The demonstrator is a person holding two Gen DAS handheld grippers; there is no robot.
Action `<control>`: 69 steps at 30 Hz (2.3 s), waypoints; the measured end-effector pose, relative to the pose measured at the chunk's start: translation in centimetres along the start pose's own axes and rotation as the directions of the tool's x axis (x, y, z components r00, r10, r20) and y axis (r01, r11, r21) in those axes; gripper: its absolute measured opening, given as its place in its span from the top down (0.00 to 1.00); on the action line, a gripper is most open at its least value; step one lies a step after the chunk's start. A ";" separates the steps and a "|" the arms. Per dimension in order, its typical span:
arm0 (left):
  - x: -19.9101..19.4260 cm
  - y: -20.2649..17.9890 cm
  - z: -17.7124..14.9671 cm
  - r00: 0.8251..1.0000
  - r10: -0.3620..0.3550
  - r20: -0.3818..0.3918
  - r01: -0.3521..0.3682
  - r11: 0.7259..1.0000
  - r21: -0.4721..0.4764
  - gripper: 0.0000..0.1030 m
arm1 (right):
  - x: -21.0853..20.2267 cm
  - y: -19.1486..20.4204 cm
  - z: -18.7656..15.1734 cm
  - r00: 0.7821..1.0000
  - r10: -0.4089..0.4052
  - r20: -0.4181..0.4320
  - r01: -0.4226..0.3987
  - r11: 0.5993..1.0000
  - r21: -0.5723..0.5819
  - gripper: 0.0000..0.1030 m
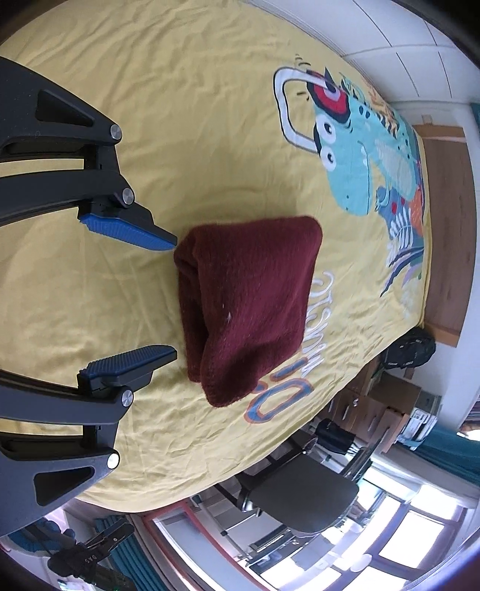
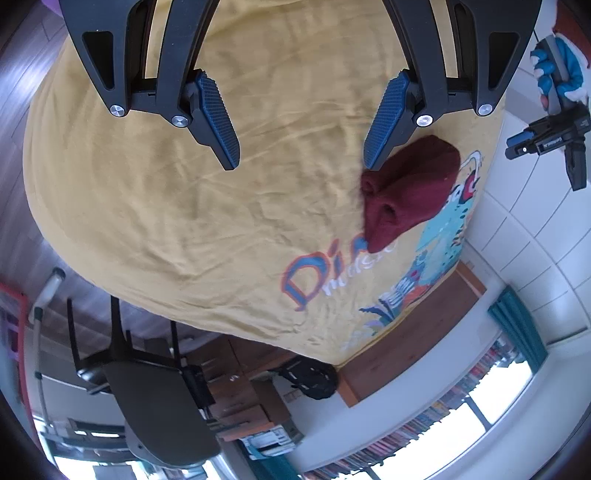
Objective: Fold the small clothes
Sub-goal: 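Withdraw the open left gripper from the folded maroon sweater, then move both grippers to the sides of the sweater bundle and close them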
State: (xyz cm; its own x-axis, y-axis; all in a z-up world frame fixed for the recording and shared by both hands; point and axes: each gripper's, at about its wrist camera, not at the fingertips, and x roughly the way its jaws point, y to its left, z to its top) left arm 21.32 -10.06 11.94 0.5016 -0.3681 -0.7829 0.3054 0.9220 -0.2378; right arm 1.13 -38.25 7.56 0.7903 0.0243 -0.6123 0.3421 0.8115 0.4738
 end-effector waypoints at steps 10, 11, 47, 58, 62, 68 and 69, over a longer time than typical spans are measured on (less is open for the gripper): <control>-4.5 4.2 -0.5 0.998 0.005 0.055 -0.001 0.997 -0.073 0.53 | -0.4 5.4 0.1 0.999 0.041 -0.017 -0.043 0.994 -0.100 0.31; -4.9 4.6 -0.6 0.998 0.007 0.058 -0.002 0.997 -0.081 0.53 | -0.3 5.8 0.0 0.999 0.045 -0.020 -0.047 0.993 -0.107 0.31; 0.5 14.1 -1.7 0.997 0.067 -0.037 -0.074 0.961 -0.266 0.49 | 14.1 11.6 4.0 0.979 0.057 -0.197 -0.108 0.960 -0.257 0.31; 5.5 13.0 2.7 0.998 0.026 -0.053 -0.038 0.973 -0.228 0.39 | 19.8 14.3 7.7 0.977 0.028 -0.210 -0.093 0.946 -0.309 0.28; 7.3 12.2 4.4 0.998 0.008 -0.056 -0.019 0.979 -0.204 0.34 | 21.8 14.6 8.5 0.975 0.013 -0.224 -0.084 0.947 -0.311 0.26; 9.9 10.7 6.6 0.997 -0.018 -0.069 0.006 0.985 -0.175 0.33 | 24.9 15.3 9.3 0.969 -0.001 -0.247 -0.080 0.944 -0.320 0.23; 10.4 10.5 6.9 0.997 -0.021 -0.073 0.008 0.985 -0.171 0.33 | 25.5 15.4 9.4 0.967 0.001 -0.256 -0.085 0.944 -0.319 0.23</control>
State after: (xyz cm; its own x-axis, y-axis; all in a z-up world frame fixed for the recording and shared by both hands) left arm 35.37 -5.02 5.26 0.4344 -0.3774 -0.8179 0.1665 0.9260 -0.3389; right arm 31.34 -30.60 5.20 0.6340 0.1736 -0.7536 0.0931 0.9503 0.2972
